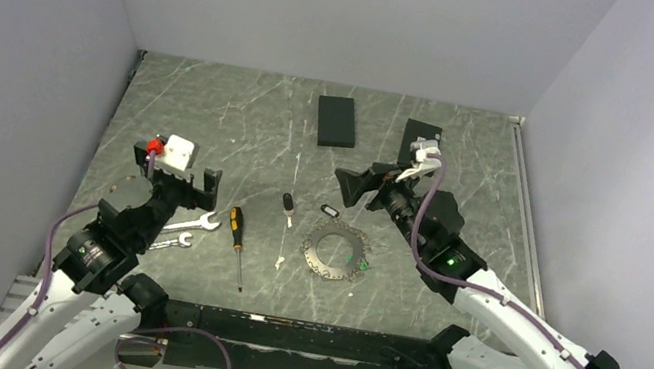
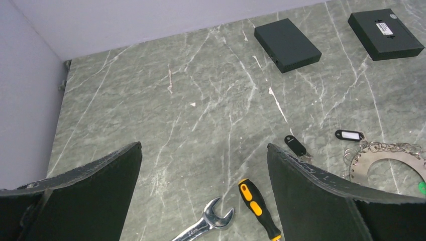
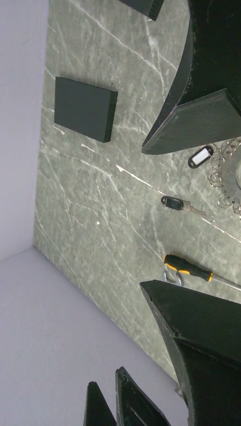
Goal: Put the keys on the keyring
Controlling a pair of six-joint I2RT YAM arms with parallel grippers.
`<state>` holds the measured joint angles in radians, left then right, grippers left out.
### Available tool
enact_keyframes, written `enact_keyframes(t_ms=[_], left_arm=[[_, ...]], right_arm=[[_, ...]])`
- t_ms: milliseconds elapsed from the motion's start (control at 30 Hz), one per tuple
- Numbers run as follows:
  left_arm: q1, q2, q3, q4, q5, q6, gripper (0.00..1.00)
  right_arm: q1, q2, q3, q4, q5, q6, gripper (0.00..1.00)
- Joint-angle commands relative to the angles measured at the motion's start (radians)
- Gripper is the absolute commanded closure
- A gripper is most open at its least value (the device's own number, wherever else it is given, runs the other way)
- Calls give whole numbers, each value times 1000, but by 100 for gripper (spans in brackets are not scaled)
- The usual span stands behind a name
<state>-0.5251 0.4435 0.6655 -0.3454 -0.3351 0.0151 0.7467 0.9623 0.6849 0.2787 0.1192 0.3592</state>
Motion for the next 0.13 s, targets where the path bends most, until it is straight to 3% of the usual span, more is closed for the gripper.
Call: enact_keyframes(t_ms=[0, 100], left_arm=[[-2, 11, 8, 20, 18, 6, 1], [-3, 11, 8, 22, 19, 6, 1]], right_arm=[[-1, -34, 34, 30, -37, -23, 0], [0, -53, 2, 63, -52, -39, 0]])
